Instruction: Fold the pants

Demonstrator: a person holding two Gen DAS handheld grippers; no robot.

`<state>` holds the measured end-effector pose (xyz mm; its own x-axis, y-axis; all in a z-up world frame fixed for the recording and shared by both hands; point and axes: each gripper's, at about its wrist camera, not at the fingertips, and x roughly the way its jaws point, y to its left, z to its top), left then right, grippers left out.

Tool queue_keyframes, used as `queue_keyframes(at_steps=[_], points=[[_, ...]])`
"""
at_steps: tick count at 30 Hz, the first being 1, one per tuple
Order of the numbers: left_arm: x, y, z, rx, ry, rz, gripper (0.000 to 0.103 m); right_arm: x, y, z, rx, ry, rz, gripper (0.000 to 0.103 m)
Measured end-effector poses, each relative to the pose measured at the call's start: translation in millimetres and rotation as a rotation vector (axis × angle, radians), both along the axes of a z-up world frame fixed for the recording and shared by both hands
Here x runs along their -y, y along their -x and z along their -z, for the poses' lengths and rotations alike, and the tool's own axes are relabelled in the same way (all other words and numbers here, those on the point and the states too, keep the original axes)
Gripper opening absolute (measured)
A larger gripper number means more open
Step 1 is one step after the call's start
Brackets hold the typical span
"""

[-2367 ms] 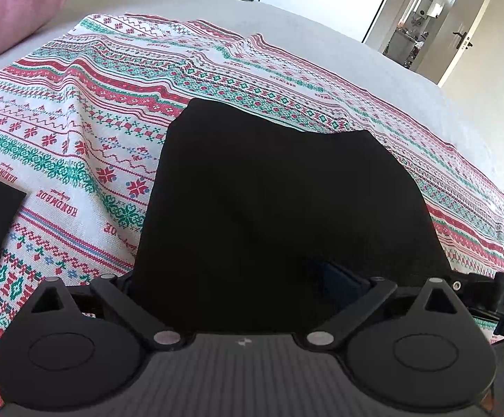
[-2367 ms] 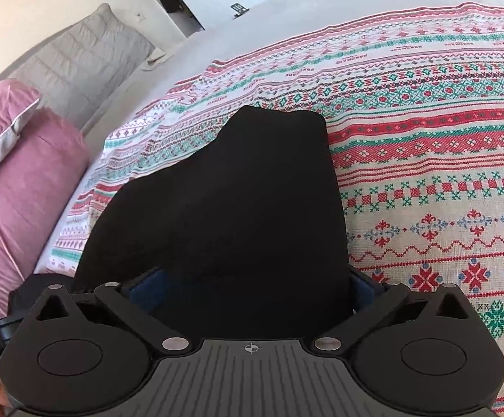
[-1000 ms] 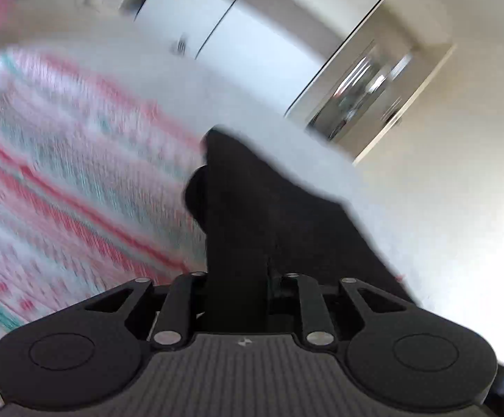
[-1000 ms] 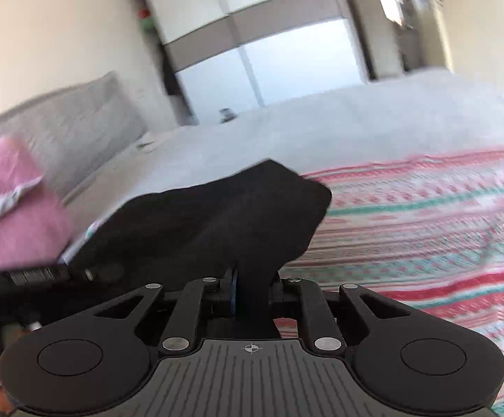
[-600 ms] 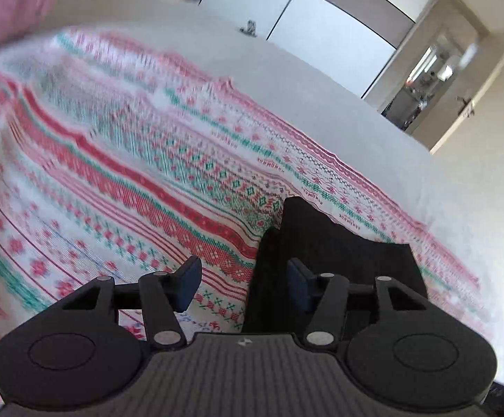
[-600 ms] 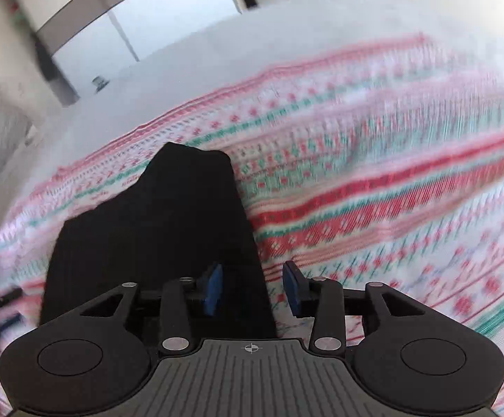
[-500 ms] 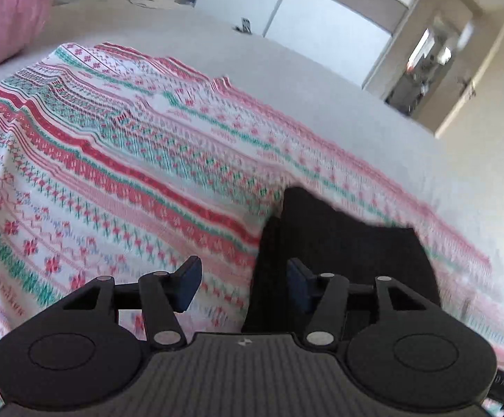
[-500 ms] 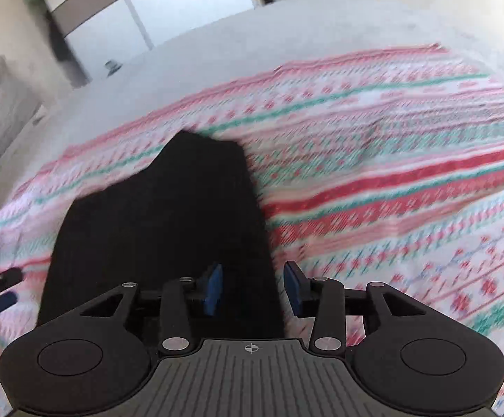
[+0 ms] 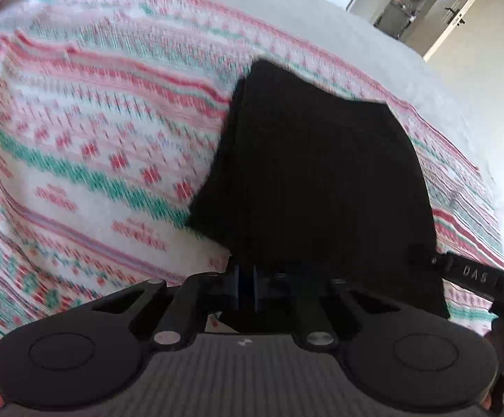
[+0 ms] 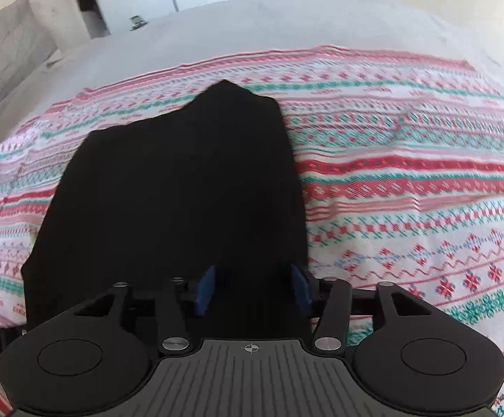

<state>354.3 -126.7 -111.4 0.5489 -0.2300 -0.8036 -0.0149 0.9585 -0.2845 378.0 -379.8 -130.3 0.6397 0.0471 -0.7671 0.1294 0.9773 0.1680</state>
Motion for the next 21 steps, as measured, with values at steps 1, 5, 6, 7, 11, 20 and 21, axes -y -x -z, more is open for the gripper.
queue_keyframes(at_steps=[1,5,6,7,11,20,21], points=[[-1,1,-4,0.027,-0.020,-0.009,0.007,-5,1,-2,0.007,0.016,-0.013,0.053],[-4,2,-12,0.089,-0.061,-0.009,0.007,-19,0,-4,0.018,0.054,-0.045,0.057],[-3,-3,-6,0.068,-0.064,0.005,0.007,-23,0,-2,0.011,0.074,-0.056,0.060],[0,-8,1,0.041,-0.077,0.034,0.008,-26,-2,0,0.001,0.099,-0.064,0.065],[-1,-11,11,0.042,-0.071,0.010,0.014,-35,0,4,-0.002,0.146,-0.065,0.070],[2,30,-28,0.207,-0.273,0.022,0.064,-56,47,-29,0.092,0.229,-0.107,0.082],[1,42,-33,0.249,-0.301,0.025,0.075,-60,56,-34,0.116,0.252,-0.115,0.084]])
